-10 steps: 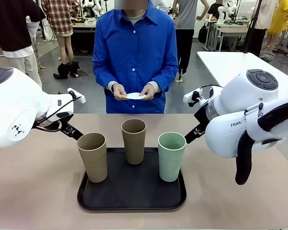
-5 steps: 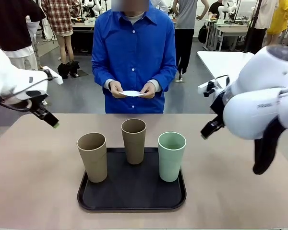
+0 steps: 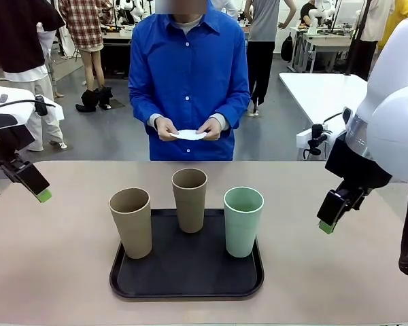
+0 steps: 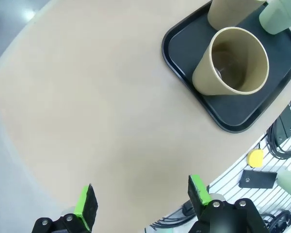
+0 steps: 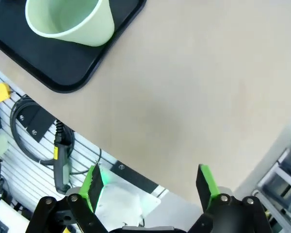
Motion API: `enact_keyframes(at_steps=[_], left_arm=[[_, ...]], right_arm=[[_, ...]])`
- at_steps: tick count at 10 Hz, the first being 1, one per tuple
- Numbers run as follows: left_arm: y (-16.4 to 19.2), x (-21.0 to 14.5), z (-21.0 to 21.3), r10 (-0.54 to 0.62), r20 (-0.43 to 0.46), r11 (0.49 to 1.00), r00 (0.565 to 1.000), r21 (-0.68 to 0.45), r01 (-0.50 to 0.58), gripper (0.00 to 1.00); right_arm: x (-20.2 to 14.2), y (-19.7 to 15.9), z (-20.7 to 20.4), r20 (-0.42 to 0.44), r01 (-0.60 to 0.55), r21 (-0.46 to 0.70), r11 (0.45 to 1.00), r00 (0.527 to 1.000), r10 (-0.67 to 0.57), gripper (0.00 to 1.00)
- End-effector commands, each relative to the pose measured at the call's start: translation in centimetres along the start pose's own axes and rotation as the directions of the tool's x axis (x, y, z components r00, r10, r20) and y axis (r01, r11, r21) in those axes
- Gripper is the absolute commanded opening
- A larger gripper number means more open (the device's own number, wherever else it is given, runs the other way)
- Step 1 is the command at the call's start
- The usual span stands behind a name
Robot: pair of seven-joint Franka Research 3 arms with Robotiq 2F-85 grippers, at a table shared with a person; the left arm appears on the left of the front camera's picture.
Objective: Place coasters on the table and set cups on them.
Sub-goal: Pick up one Reusable plastic cup and place it on a coaster set by the human.
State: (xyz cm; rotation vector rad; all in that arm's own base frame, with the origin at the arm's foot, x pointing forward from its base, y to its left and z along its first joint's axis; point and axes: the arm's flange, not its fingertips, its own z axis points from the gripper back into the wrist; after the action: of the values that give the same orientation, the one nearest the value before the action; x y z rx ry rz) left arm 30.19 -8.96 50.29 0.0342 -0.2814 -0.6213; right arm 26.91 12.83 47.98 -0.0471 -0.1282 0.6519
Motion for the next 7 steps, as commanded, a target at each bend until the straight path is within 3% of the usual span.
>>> enact_keyframes(at_steps=[1,2,3,4,5,6,7], left_arm=[[0.5,0.9,-1.0,-0.020,0.018,1.000,1.000,0.015,0.020,1.00],[0.0,0.0,0.0,0.000,0.000,1.000,1.000,0.000,0.000,1.00],[1.6,-1.8,-1.6,0.120,0.106,0.979,0.987,-0.175,-0.100,1.00],[3.0,-2.8,-1.7,0.254,0.169,0.924,0.952,-0.333,-0.187,1.00],[3.9,-3.6,-0.5,0.330,0.203,0.851,0.922,-0.486,-0.198,1.00],[5.2,-4.1,0.3,0.400,0.211,0.754,0.892,-0.629,-0.189,1.00],[7.0,-4.6,0.1,0.462,0.169,0.662,0.871,-0.719,-0.211,1.00]], right_arm=[[1.2,-1.5,-1.0,0.037,0.009,0.005,1.000,0.999,-0.010,1.00],[0.0,0.0,0.0,0.000,0.000,0.000,1.000,1.000,0.000,1.00],[-0.4,-2.4,-2.3,0.189,-0.057,0.378,0.924,0.982,-0.017,1.00],[-1.5,-4.8,-2.6,0.314,-0.119,0.650,0.751,0.942,-0.123,1.00],[-2.9,-6.9,-2.4,0.351,-0.130,0.798,0.588,0.894,-0.278,1.00],[-4.2,-8.8,-2.1,0.374,-0.208,0.887,0.412,0.847,-0.377,1.00],[-5.3,-10.0,-2.5,0.319,-0.183,0.929,0.322,0.838,-0.444,1.00]])
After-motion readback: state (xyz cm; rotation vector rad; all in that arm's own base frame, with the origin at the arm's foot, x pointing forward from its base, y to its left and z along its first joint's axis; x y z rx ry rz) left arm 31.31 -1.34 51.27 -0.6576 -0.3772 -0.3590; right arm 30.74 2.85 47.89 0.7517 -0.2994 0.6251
